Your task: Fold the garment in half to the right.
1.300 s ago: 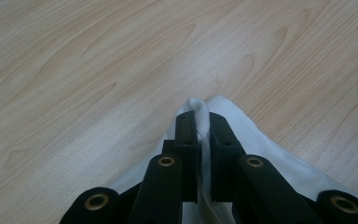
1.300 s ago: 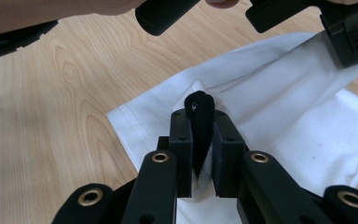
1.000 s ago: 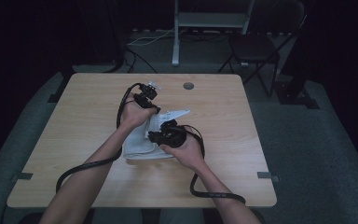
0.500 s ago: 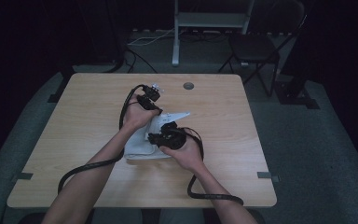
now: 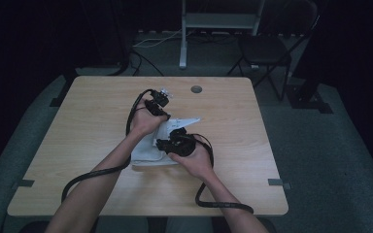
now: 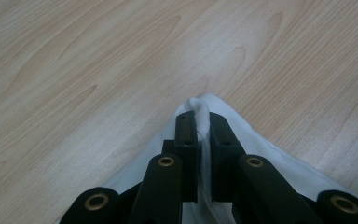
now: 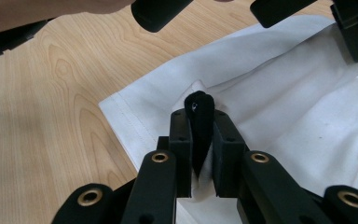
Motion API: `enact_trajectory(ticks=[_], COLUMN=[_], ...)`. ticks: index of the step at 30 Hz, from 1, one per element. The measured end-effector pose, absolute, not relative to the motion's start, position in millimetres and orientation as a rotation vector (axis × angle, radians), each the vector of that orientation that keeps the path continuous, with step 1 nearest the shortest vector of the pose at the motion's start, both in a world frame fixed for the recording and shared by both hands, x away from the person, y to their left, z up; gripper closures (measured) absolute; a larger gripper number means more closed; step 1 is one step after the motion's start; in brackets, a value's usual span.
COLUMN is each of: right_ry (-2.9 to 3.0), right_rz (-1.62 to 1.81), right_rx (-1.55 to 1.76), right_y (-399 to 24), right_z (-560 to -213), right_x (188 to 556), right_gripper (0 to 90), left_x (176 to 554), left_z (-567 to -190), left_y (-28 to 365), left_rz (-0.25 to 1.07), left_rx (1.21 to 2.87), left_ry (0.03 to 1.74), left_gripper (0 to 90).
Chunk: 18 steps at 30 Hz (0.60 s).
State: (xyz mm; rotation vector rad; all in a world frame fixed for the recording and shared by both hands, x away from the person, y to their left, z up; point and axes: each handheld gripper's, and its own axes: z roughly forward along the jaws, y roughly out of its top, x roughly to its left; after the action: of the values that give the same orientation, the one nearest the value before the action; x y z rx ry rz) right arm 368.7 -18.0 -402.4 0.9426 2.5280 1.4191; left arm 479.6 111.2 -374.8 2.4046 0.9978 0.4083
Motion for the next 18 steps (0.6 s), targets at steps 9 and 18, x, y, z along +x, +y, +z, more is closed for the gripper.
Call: enact_trajectory(ticks=[9,18], right_ry=[2.511,2.485], right_rz=[1.43,1.438], right_rx=[0.96,0.981], right_y=[-21.0,-28.0], right_z=[-402.4,-402.7], right_x=[368.5,366.7], right_gripper=[81.0,81.0], left_x=[479.1,478.7], left_z=[-375.6,-375.8], left_y=[109.4,104.6], left_rz=[0.426,0.447], left_rx=[2.413,2.426], left_ry=[0.993,0.974], left_gripper=[84.2,84.2])
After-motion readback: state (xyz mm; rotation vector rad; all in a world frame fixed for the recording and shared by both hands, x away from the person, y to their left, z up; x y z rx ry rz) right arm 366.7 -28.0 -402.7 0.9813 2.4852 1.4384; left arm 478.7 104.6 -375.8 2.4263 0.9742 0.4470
